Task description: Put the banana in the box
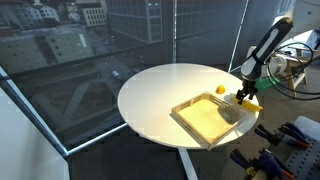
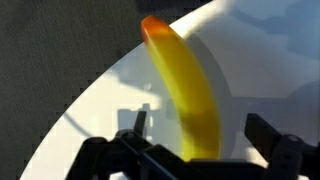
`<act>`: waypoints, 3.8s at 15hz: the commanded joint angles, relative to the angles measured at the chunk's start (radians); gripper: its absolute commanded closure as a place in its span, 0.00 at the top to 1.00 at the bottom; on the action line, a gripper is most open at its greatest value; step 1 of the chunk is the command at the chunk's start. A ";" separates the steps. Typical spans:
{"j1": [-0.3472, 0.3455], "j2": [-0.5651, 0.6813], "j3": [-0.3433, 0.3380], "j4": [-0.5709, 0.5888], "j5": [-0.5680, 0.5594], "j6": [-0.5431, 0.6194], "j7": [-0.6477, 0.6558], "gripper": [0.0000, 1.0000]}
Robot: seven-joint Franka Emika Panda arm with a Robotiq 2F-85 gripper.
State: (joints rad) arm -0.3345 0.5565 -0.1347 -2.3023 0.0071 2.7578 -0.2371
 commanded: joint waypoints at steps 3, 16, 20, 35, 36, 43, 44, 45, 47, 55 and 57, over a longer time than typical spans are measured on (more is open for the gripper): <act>-0.005 0.005 0.004 0.007 0.002 0.007 0.007 0.73; -0.014 -0.009 0.007 0.008 0.001 -0.014 -0.005 0.15; -0.011 -0.022 0.005 0.005 -0.002 -0.025 -0.006 0.15; 0.030 -0.100 -0.001 -0.005 -0.008 -0.094 0.005 0.15; 0.030 -0.107 0.000 -0.004 -0.007 -0.105 0.003 0.15; 0.017 -0.155 -0.007 0.012 0.003 -0.171 -0.014 0.15; 0.016 -0.162 -0.010 0.015 0.003 -0.179 -0.015 0.15; 0.013 -0.169 -0.012 0.019 0.005 -0.186 -0.016 0.15; 0.011 -0.182 -0.017 0.026 0.006 -0.202 -0.017 0.15; 0.011 -0.211 -0.027 0.059 0.017 -0.262 -0.020 0.15; 0.013 -0.215 -0.027 0.063 0.018 -0.269 -0.019 0.15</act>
State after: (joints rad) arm -0.3173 0.3663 -0.1617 -2.2546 0.0075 2.5331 -0.2384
